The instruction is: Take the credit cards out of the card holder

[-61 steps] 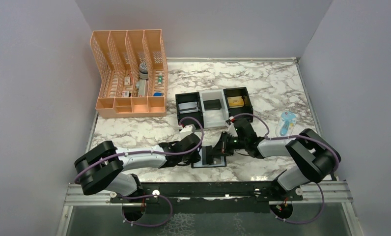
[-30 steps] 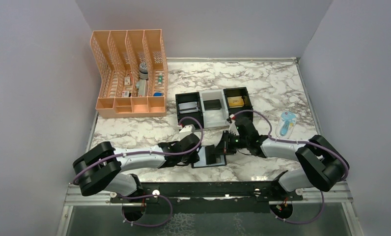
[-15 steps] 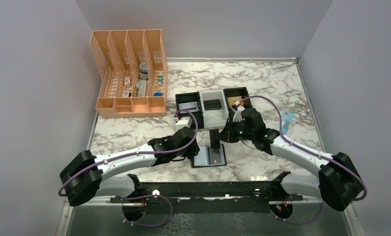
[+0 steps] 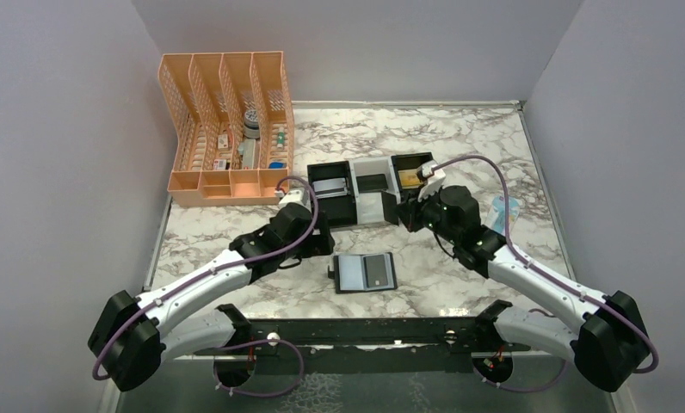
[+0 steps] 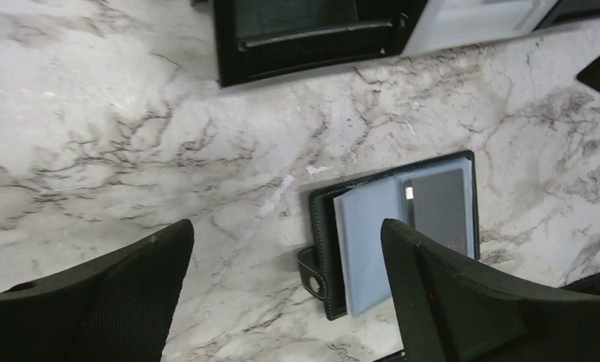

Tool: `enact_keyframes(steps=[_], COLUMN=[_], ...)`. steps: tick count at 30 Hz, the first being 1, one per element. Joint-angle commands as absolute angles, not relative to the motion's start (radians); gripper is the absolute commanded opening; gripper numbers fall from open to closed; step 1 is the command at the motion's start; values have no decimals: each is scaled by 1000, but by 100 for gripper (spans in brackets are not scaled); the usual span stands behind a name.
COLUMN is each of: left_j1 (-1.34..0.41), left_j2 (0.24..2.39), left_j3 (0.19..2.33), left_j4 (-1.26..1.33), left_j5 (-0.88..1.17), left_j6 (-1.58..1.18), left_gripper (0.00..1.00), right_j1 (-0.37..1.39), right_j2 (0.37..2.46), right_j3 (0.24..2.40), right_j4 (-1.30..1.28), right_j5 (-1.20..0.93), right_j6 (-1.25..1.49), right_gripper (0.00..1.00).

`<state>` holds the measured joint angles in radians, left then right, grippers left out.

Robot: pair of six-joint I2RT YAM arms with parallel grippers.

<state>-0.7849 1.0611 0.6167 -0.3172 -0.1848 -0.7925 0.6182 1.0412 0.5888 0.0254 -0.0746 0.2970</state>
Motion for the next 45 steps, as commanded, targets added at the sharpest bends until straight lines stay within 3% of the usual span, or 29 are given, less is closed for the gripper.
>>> enact_keyframes(steps=[1, 7, 20, 36, 45], left_j1=[-702, -588, -578, -538, -535], left_j2=[1005, 958, 907, 945, 885], left_j3=[656, 665, 689, 768, 762], left_j4=[-417, -485, -579, -615, -618], left_j5=[-178, -176, -264, -392, -465], left_j6=[-716, -684, -642, -512, -530], left_gripper=[99, 99, 99, 99, 99], right_j1=[616, 618, 618, 615, 615], right_j2=[1066, 1213, 1437, 1663, 1759], right_j3=[589, 687, 825, 878, 1009], right_j4=[245, 299, 227, 374, 303], right_j5=[10, 4, -94, -67, -62], right_j6=[54, -158, -556, -751, -847], right_gripper=[1, 1, 1, 1, 1])
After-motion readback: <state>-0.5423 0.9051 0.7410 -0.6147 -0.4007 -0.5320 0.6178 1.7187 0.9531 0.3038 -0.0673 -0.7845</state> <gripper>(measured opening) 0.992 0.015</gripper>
